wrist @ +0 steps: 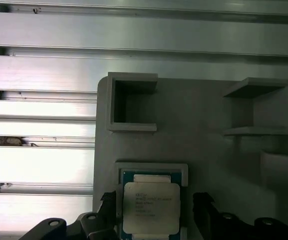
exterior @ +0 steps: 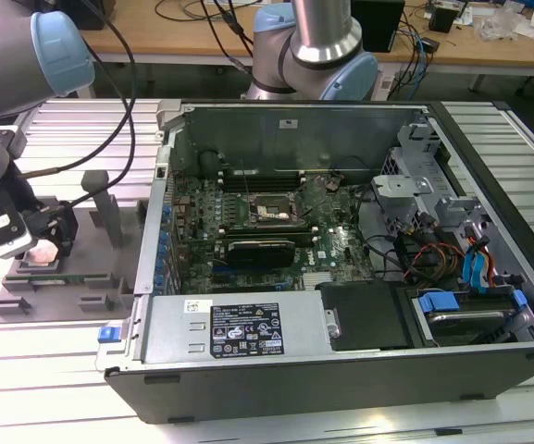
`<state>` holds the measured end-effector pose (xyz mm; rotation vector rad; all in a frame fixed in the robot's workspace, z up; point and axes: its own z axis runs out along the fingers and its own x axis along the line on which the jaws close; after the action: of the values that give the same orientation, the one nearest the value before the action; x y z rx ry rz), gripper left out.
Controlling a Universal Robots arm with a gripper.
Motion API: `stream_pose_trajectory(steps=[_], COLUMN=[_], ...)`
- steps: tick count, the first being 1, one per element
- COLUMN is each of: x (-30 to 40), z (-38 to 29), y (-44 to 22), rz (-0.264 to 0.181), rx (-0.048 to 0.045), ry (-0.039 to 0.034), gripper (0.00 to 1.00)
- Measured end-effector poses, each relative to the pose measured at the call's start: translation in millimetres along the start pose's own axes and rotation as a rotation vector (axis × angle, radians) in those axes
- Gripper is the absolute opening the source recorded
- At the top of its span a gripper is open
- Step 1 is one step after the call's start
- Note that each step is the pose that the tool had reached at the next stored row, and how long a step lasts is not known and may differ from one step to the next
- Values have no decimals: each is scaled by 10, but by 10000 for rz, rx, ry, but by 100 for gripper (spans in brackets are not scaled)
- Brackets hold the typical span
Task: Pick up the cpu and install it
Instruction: 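Pick up the cpu and move it towards the insertion slot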
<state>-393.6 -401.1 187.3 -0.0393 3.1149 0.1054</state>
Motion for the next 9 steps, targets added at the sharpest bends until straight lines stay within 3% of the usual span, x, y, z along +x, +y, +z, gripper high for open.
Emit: stream_pose_trajectory(steps=[9], x=[18], z=[13], y=[6], rz=[-3], rx=[2], ry=[3], gripper=[72])
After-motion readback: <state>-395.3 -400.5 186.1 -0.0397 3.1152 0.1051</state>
